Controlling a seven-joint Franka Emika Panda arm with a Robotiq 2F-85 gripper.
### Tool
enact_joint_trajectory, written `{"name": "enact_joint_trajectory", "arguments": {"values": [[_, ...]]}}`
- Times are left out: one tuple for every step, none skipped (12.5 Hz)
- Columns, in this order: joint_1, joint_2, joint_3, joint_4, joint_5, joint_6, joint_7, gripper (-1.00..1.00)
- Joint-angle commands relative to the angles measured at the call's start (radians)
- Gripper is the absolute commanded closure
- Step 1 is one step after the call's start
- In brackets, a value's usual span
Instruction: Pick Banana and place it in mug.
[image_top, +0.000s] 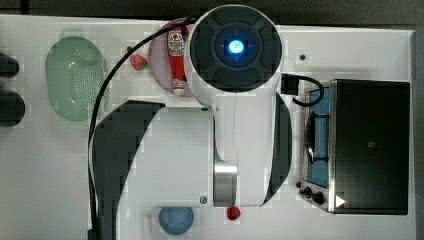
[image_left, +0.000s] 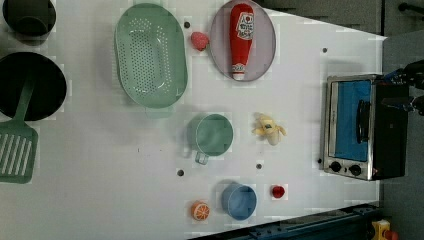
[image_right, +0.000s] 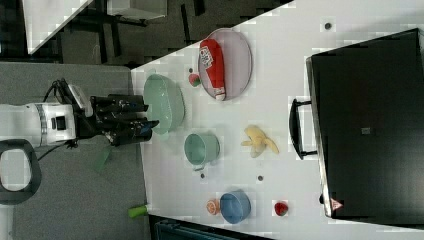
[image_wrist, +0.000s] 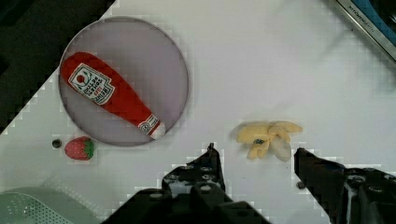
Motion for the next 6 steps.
{"name": "enact_joint_trajectory", "arguments": {"values": [[0.009, -0.452, -0.06, -0.229, 0.001, -0.255, 0.022, -0.57], [0.009, -0.452, -0.06, -0.231, 0.001, -0.255, 0.022, -0.8], [0.009, -0.451, -0.06, -0.235, 0.001, -0.255, 0.022, -0.99], [0.009, -0.447, -0.06, -0.247, 0.001, -0.25, 0.014, -1.0], [0.009, -0.44, -0.06, -0.265, 0.001, -0.231, 0.004, -1.0], [0.009, -0.429, -0.06, -0.289, 0.001, -0.197, -0.014, -1.0]]}}
